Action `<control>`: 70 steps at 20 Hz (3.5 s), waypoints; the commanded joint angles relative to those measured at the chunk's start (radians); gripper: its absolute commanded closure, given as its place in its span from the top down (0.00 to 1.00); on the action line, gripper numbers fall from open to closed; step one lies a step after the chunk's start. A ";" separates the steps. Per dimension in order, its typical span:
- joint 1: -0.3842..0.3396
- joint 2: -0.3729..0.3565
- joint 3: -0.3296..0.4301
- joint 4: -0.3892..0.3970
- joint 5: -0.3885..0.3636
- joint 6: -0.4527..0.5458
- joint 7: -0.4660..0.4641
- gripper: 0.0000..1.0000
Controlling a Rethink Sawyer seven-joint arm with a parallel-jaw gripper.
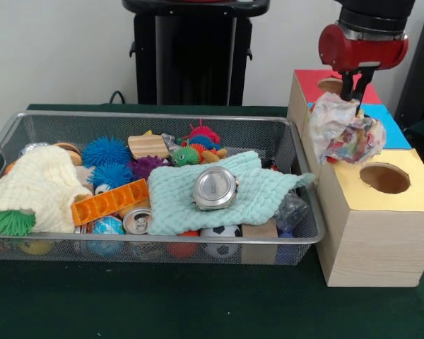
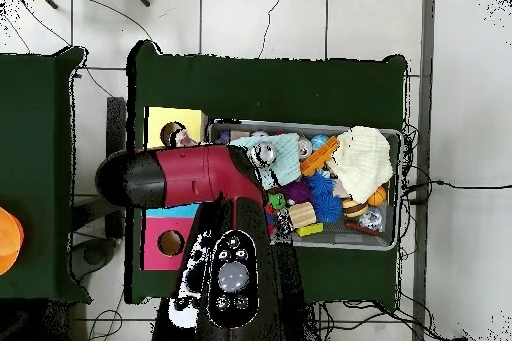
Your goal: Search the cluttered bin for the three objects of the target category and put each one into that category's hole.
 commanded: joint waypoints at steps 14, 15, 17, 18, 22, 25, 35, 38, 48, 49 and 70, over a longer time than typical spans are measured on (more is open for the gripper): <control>0.025 0.101 -0.026 -0.125 0.042 0.061 0.216 0.00; 0.025 0.100 -0.025 -0.130 0.043 0.068 0.211 0.00; 0.025 0.103 -0.023 -0.140 0.046 0.077 0.207 0.00; 0.026 0.103 -0.024 -0.146 0.046 0.084 0.205 0.00; 0.031 0.108 -0.026 -0.163 0.042 0.099 0.200 0.00; 0.036 0.110 -0.028 -0.168 0.044 0.104 0.203 0.00; 0.060 0.138 -0.036 -0.202 0.054 0.115 0.224 0.00; 0.060 0.145 -0.032 -0.201 0.063 0.106 0.225 0.00; 0.053 0.157 -0.024 -0.194 0.083 0.098 0.213 0.00; 0.052 0.157 -0.023 -0.194 0.084 0.098 0.211 0.00; 0.044 0.223 -0.016 -0.199 0.096 0.027 0.204 0.00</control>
